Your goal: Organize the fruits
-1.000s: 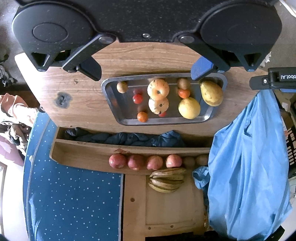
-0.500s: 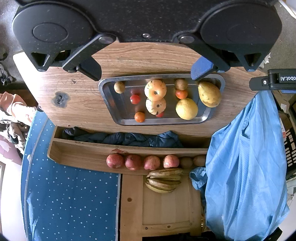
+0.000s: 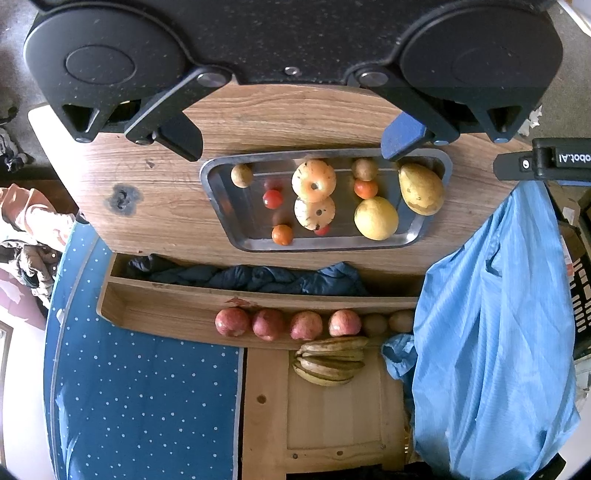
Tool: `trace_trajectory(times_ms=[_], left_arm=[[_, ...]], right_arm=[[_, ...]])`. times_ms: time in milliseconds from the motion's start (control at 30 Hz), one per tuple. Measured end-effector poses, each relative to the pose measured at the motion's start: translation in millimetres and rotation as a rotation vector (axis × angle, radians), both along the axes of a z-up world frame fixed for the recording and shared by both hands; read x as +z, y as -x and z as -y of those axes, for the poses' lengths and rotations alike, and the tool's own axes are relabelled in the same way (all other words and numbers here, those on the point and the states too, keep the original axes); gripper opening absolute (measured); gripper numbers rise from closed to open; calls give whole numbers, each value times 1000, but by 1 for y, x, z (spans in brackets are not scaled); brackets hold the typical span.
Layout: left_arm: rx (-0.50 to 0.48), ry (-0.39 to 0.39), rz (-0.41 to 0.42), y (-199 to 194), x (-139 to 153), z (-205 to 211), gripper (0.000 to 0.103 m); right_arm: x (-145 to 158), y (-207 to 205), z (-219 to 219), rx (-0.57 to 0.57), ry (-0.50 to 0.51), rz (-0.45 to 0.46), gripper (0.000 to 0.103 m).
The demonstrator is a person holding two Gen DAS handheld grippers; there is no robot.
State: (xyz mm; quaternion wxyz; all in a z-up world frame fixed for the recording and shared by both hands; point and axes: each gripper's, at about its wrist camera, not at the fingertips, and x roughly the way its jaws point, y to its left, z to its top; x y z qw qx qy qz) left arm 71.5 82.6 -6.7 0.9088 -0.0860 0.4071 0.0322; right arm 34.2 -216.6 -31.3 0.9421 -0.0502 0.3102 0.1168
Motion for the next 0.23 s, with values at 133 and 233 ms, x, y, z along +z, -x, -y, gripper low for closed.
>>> trace_trajectory(times_ms=[133, 233], left_arm=[[1, 23, -9, -2, -2, -1, 103], [2, 15, -10, -4, -2, 1, 103]], right_arm=[[-1, -1, 0, -7, 3, -6, 102], [-3, -2, 0, -11, 4, -11, 102]])
